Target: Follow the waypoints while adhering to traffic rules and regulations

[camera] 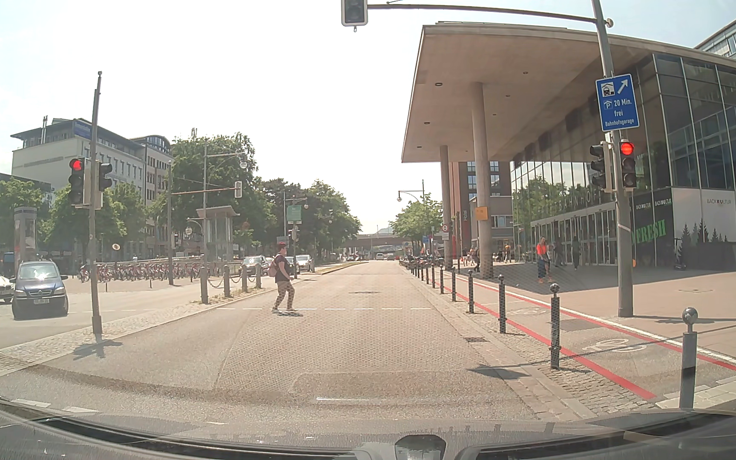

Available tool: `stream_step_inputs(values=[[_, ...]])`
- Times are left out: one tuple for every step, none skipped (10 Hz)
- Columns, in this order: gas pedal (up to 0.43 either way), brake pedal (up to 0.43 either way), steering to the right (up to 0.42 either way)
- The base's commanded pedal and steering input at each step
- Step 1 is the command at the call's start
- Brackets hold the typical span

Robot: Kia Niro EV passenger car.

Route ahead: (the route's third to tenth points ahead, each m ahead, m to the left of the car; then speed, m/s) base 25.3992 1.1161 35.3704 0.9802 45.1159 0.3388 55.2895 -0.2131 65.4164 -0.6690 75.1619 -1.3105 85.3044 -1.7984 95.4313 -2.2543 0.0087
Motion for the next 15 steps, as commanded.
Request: stream_step_inputs(values=[[0.000,0.250,-0.009],[0.000,0.250,-0.009],[0.000,0.250,-0.009],[0.000,0.250,-0.009],[0.000,0.250,-0.009],[0.000,0.250,-0.009],[0.000,0.250,-0.009],[0.000,0.250,-0.009],[0.000,0.250,-0.009],[0.000,0.250,-0.009],[0.000,0.250,-0.009],[0.000,0.250,-0.009],[0.000,0.250,-0.009],[0.000,0.250,-0.009],[0.000,0.250,-0.009]])
